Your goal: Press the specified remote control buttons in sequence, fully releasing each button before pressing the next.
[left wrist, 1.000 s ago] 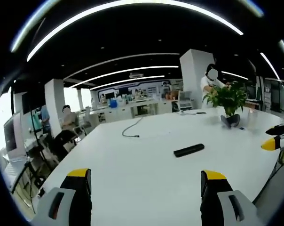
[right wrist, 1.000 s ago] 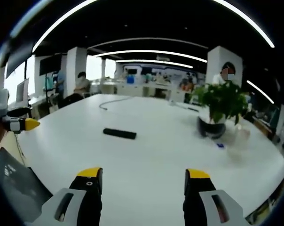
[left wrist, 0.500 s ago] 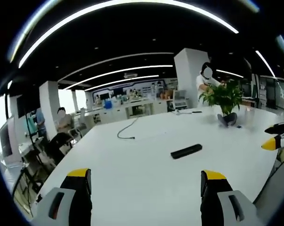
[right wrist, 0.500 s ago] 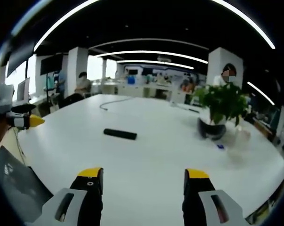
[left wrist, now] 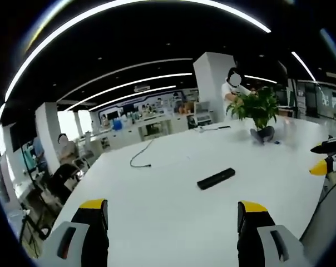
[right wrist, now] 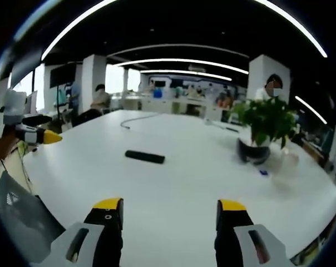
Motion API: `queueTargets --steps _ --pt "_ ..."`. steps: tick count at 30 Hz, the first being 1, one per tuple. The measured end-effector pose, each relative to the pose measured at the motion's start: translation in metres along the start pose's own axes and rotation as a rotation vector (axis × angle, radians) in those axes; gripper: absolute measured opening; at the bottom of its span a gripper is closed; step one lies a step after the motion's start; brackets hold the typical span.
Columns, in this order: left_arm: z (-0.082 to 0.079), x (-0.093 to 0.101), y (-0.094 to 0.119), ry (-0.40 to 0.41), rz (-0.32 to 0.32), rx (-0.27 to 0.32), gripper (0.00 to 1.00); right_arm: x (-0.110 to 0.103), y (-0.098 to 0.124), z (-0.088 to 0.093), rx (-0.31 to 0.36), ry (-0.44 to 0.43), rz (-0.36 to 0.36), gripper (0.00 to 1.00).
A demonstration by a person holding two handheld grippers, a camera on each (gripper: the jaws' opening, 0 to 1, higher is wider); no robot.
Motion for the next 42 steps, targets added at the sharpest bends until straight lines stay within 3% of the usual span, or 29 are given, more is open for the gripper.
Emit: queueTargets --steps 8,10,12,15,23,33,42 --pt "-0.021 0.003 -0.031 -0.043 0.117 -0.020 1.00 -0.004 0.000 0.005 -0.041 0.006 -0.024 0.49" --pt "-0.027 0.003 -0.040 -0.104 0.138 -0.032 0.94 -0.002 0.000 0.003 -0.021 0.010 -0.010 0.48" --pt "-0.028 0.002 -0.048 -0.127 0.153 -0.039 0.91 -0.002 0.000 0.006 -0.047 0.006 -0.014 0.43" --pt "-0.028 0.006 -0.065 -0.122 0.228 -0.070 0.92 -0.001 0.000 0.007 -0.049 0.003 -0.008 0.36" --pt "-0.030 0.016 -0.101 -0.220 0.393 -0.174 0.85 0.001 0.000 0.013 -0.100 -0.008 -0.005 0.09" --pt "-0.051 0.026 -0.137 -0.302 0.502 -0.174 0.71 0.000 -0.002 0.020 -0.144 0.010 -0.002 0.02" --pt "-0.045 0.040 -0.182 -0.407 0.635 -0.271 0.59 -0.001 -0.003 0.026 -0.189 0.018 -0.001 0.00"
Point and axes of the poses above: the point that each gripper's makers call its tool centre point, and the gripper's own axes: y roughly backward along the fingers, x roughly to its right, z roughly out of its underside, the point moved 3 cm from there along y, roughly backward along the fingers, and after that the axes turned 9 degrees about z, right-handed, at the moved point
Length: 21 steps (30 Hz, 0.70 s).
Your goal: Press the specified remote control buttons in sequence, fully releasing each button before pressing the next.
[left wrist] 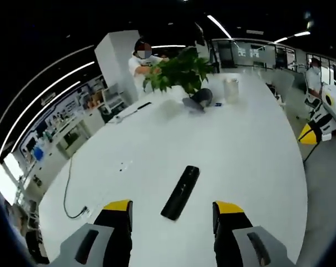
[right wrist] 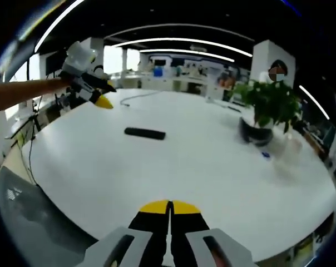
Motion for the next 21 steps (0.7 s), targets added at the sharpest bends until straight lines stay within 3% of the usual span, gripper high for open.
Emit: queueTargets --steps 10,13,16,21 --pt "0.021 -0.009 -0.055 -0.050 0.119 -0.131 0.50 0.001 -0.004 0.009 -0.060 0.009 0.009 0.00" --pt "0.027 -0.014 -0.065 -0.106 0.113 -0.177 0.43 0.001 -0.005 0.010 -0.069 0.005 0.013 0.00" --pt "0.035 -0.014 -0.076 -0.089 0.173 -0.214 0.41 0.002 -0.005 0.011 -0.077 0.000 0.018 0.00" --pt "0.042 -0.019 -0.093 -0.116 0.216 -0.271 0.40 0.002 -0.006 0.013 -0.090 0.010 0.018 0.00"
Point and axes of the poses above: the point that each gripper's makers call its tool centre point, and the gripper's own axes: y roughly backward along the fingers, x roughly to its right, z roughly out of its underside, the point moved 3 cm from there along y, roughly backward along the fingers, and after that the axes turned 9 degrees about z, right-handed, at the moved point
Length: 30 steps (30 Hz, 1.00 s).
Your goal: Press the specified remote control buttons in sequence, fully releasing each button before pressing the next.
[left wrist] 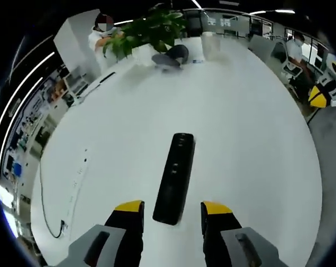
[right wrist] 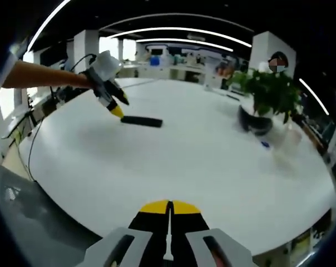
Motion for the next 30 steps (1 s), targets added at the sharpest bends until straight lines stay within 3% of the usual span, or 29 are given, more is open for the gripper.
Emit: queueTargets --steps 11,16,20,21,24,26,30 --pt "0.021 -0.005 -0.027 0.005 0.070 -0.144 0.33 -0.001 -0.001 0.005 -0.032 0.023 0.000 0.00" --pt "0.020 -0.006 -0.024 0.010 0.086 -0.152 0.29 -0.002 -0.001 0.006 -0.038 0.025 -0.003 0.00" --pt "0.019 0.002 -0.025 -0.026 0.161 -0.166 0.24 -0.003 -0.001 0.006 -0.040 0.031 -0.008 0.00" --pt "0.019 -0.002 -0.024 -0.027 0.148 -0.165 0.24 -0.004 -0.001 0.006 -0.040 0.032 -0.009 0.00" --pt "0.021 -0.003 -0.025 0.067 0.170 -0.164 0.24 -0.005 -0.001 0.006 -0.044 0.036 -0.018 0.00" --pt "0.020 -0.003 -0.025 0.028 0.171 -0.163 0.23 -0.006 -0.001 0.005 -0.036 0.041 -0.026 0.00" --pt "0.019 -0.001 -0.026 0.068 0.158 -0.185 0.23 -0.006 0.000 0.004 -0.027 0.034 -0.027 0.00"
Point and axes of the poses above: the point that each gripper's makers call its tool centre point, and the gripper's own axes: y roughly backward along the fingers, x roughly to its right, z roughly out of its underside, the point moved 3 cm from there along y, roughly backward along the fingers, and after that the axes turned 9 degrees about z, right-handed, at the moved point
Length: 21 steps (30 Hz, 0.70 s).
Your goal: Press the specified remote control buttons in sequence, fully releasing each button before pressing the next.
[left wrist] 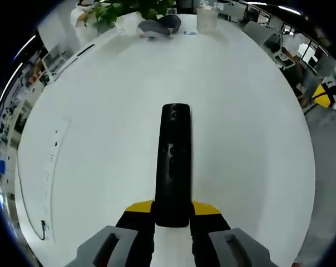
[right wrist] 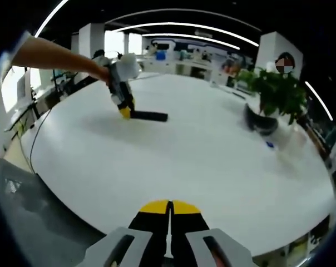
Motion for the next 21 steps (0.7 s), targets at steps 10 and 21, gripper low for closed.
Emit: queueTargets --steps 10,21 --pt "0.0028 0.0028 0.0002 0.035 -0.014 0.022 0.22 0.0010 0.0010 -0.0034 0.020 0.011 0.005 0.00" --pt "0.0089 0.0069 0.0069 0.084 -0.014 0.015 0.21 0.0004 0.0016 -0.0045 0.030 0.007 -0.005 0.00"
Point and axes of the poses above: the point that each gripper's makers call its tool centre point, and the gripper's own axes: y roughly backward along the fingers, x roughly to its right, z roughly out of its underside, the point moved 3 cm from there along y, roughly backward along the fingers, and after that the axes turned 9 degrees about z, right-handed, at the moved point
